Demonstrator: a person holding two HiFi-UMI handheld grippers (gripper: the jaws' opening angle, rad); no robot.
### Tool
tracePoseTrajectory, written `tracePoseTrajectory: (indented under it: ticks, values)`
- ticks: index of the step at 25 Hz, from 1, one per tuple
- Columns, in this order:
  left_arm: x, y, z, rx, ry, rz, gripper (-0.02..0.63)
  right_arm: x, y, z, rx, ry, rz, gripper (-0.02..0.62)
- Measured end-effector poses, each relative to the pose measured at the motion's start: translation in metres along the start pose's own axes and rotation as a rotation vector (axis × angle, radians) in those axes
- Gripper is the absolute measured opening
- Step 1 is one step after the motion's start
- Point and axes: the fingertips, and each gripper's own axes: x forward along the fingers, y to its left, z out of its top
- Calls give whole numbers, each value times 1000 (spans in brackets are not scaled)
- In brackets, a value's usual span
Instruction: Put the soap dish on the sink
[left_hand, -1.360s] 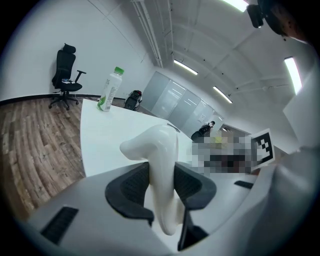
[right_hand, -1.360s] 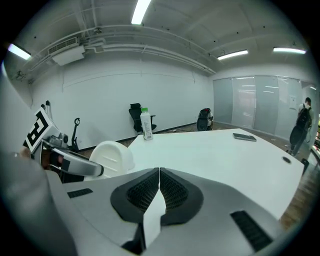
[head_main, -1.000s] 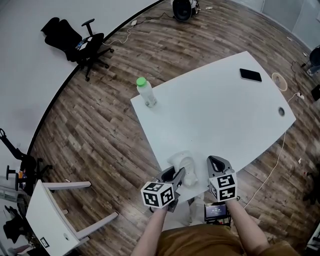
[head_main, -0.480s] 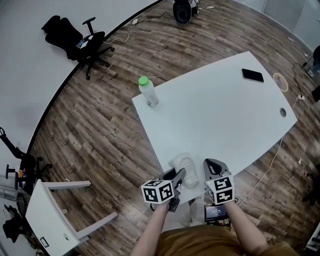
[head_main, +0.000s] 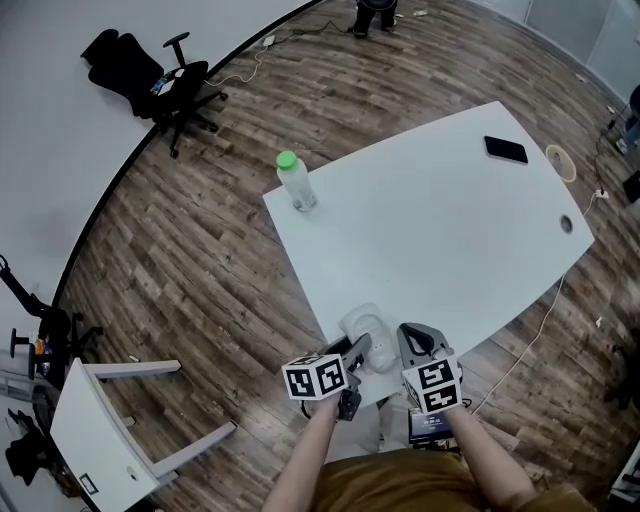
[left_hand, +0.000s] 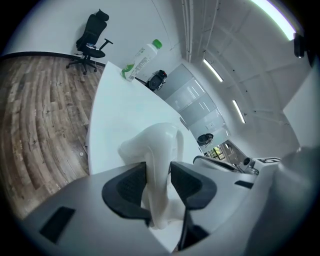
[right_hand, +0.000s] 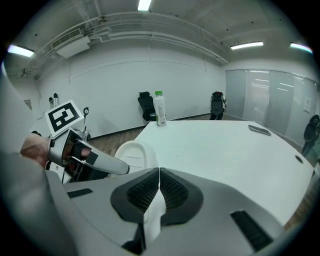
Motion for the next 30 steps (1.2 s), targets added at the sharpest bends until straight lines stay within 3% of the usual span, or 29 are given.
tracePoseTrajectory:
  ticks: [8,15,30]
  values:
    - [-1,7,-1,2,28,44,160,5,24,-3,-123,32,41,9]
    - [-3,8,-4,-9,37,51,172,9,27,3,-120,28,65,9]
    - [-23,14,-14,39,27,105,175,-9,15,-10,-81,46,14,9]
